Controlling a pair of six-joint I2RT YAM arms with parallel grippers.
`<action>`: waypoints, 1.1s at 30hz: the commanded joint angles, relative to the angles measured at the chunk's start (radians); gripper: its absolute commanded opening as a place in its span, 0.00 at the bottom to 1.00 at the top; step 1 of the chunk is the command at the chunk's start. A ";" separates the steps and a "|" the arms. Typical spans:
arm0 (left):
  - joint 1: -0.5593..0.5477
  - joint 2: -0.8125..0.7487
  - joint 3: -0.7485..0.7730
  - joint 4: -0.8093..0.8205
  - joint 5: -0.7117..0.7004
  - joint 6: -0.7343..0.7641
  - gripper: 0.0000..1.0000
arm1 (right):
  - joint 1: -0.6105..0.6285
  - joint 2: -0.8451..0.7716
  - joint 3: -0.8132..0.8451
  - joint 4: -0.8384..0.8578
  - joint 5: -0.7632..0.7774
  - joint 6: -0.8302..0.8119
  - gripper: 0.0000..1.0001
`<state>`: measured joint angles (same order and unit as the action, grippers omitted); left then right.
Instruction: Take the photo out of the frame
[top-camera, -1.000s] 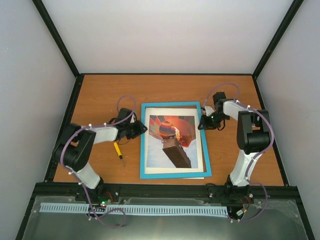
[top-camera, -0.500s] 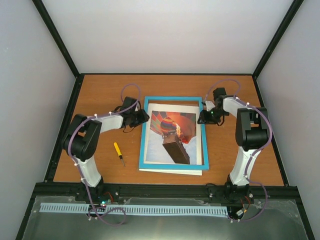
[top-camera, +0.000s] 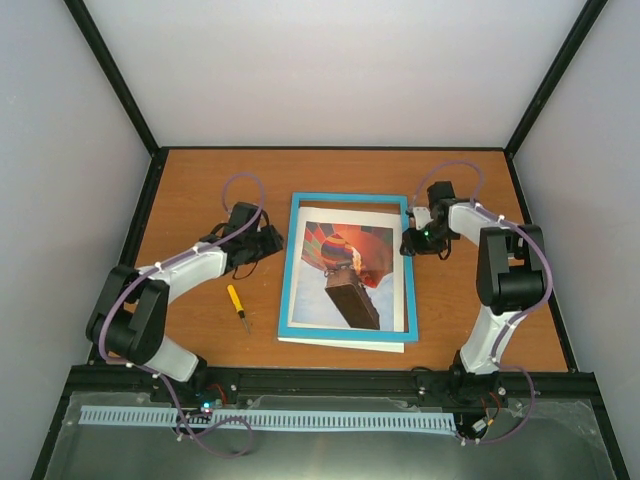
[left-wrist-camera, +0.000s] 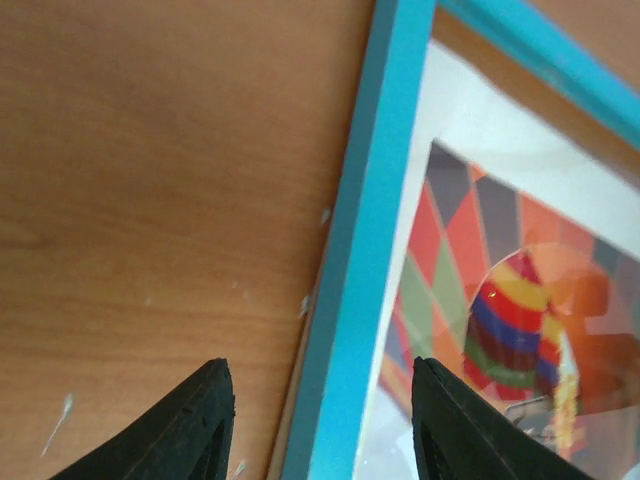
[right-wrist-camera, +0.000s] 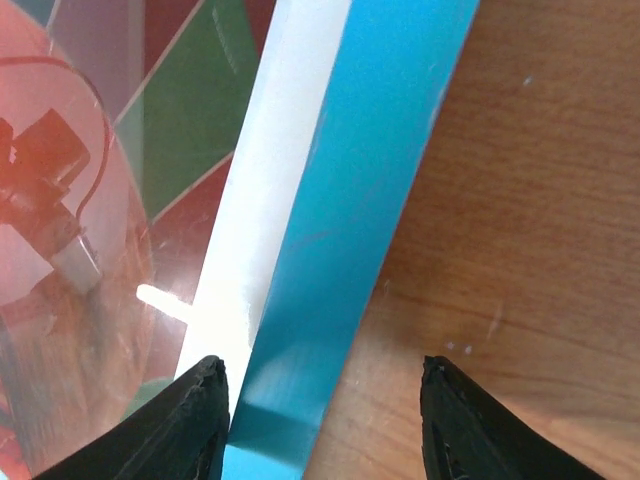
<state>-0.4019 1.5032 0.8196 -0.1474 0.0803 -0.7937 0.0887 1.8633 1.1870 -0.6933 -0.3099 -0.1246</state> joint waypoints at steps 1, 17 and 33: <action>-0.054 -0.003 0.009 -0.114 -0.041 0.049 0.49 | 0.022 -0.051 -0.041 -0.008 0.029 -0.032 0.49; -0.114 0.152 0.011 -0.069 -0.015 0.047 0.44 | 0.025 -0.050 -0.049 -0.011 -0.017 -0.021 0.34; -0.164 0.072 0.162 -0.153 -0.081 0.063 0.11 | -0.001 -0.121 0.002 -0.067 0.036 -0.026 0.11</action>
<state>-0.5644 1.6386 0.8944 -0.3138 0.0250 -0.7231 0.1070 1.7828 1.1481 -0.7059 -0.2947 -0.1047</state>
